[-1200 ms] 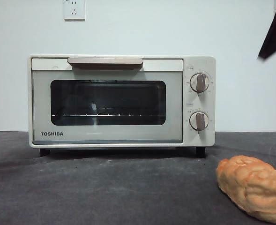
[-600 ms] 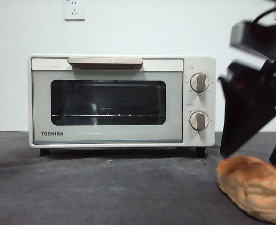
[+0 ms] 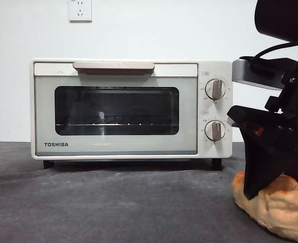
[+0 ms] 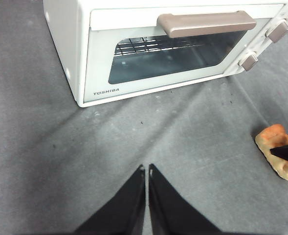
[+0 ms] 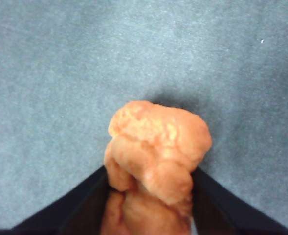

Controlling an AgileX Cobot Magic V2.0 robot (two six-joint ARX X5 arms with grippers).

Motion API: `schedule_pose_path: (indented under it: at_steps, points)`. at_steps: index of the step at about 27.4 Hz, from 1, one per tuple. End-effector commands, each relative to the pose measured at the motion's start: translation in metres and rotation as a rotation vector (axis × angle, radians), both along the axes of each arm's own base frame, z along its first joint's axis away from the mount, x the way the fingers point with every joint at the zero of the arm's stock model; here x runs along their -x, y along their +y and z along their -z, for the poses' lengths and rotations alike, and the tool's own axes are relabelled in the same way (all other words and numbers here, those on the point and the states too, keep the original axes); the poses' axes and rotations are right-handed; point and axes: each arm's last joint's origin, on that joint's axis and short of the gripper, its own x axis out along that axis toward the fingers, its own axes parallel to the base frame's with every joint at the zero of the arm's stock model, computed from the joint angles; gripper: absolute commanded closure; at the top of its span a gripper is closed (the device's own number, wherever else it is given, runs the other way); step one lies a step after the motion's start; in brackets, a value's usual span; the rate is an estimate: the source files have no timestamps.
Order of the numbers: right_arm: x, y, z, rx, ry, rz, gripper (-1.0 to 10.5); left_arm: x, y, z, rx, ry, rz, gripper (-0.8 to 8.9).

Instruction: The left arm flap open the oven, the right arm pick bread and place it into oven, the left arm flap close the oven

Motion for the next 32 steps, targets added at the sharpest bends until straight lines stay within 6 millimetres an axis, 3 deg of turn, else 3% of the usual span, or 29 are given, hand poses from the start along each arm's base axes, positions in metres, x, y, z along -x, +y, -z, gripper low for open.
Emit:
schedule_pose_path:
  at_steps: [1, 9, 18, 32]
  points:
    - [0.0, 0.002, -0.001, -0.004, -0.003, 0.0, 7.4, 0.0, -0.001, -0.007, 0.002, -0.031, 0.011, 7.98]
    - [0.013, -0.008, -0.043, -0.112, -0.134, -0.004, 7.4, -0.017, -0.015, -0.018, 0.101, -0.106, 0.063, 7.97]
    - [0.027, -0.02, -0.1, -0.18, -0.243, -0.021, 7.4, -0.069, -0.054, -0.031, 0.091, -0.166, 0.142, 7.97]
    - [0.037, -0.03, -0.147, -0.229, -0.352, -0.041, 7.4, -0.146, -0.112, -0.024, 0.007, -0.15, 0.196, 7.97]
